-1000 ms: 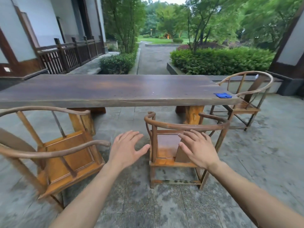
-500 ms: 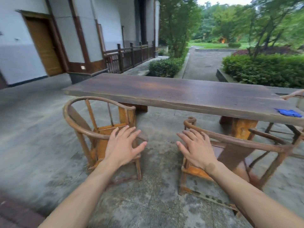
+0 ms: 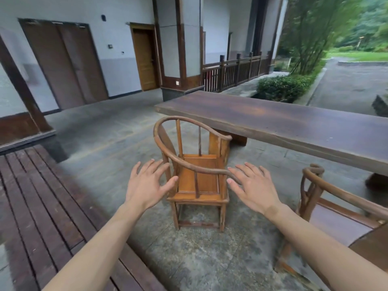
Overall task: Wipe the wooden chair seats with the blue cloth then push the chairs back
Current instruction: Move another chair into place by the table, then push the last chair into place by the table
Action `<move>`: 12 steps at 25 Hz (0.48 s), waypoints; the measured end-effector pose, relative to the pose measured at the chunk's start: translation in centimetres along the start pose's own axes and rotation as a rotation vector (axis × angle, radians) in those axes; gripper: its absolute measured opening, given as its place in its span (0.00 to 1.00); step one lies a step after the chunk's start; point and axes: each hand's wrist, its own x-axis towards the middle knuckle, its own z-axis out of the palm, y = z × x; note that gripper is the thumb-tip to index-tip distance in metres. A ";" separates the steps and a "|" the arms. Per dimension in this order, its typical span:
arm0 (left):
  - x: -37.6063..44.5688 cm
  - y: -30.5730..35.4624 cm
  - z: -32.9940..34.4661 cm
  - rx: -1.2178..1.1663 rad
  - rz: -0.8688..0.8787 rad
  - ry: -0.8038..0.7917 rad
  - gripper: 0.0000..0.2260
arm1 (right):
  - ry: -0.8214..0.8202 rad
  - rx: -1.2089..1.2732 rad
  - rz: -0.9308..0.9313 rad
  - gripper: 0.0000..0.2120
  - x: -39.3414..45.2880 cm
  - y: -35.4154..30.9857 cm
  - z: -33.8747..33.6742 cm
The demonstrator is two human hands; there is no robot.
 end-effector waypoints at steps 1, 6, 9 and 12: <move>0.2 -0.3 0.2 -0.002 -0.002 0.006 0.36 | 0.002 0.000 0.007 0.38 0.3 0.1 0.1; 2.1 -2.0 1.0 -0.031 -0.002 0.042 0.35 | 0.020 0.011 0.042 0.37 2.2 0.4 0.9; 3.5 -3.5 1.6 -0.040 0.000 0.058 0.35 | 0.032 0.012 0.044 0.37 4.1 -0.7 1.6; 4.8 -4.8 2.6 -0.044 0.007 0.047 0.36 | 0.046 0.031 0.034 0.37 6.2 -2.0 2.3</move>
